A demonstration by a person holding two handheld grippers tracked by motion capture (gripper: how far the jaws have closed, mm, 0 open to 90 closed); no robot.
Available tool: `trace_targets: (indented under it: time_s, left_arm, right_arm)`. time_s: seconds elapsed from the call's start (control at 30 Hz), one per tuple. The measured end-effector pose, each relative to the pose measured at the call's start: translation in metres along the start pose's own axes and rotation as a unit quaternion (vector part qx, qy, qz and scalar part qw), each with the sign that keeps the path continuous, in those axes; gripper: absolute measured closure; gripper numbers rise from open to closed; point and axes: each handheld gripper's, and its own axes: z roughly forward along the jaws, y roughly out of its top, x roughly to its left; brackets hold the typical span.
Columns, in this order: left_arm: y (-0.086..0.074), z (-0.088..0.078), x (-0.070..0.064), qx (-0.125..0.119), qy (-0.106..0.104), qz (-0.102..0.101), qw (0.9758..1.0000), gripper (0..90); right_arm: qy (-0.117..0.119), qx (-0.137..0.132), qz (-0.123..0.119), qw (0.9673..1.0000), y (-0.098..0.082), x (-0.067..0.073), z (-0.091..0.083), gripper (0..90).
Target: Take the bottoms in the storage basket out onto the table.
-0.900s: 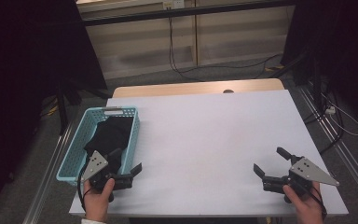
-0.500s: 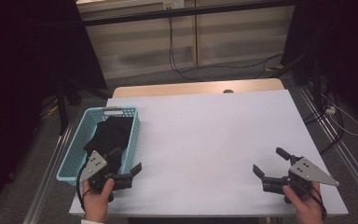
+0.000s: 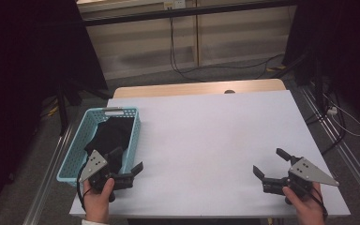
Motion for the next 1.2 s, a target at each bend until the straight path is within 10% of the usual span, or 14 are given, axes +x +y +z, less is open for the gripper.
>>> trace_targets:
  time_s: [0.6,1.2]
  left_arm:
    - [0.038,-0.006,0.007,-0.003,0.001,0.006,1.0,2.4]
    - [0.062,0.006,0.059,0.043,0.039,-0.001,0.9983,2.7]
  right_arm:
    - [0.006,0.002,-0.006,1.0,0.004,0.002,-0.002,0.1]
    - [0.005,0.002,-0.004,1.0,0.004,0.001,-0.003,0.1]
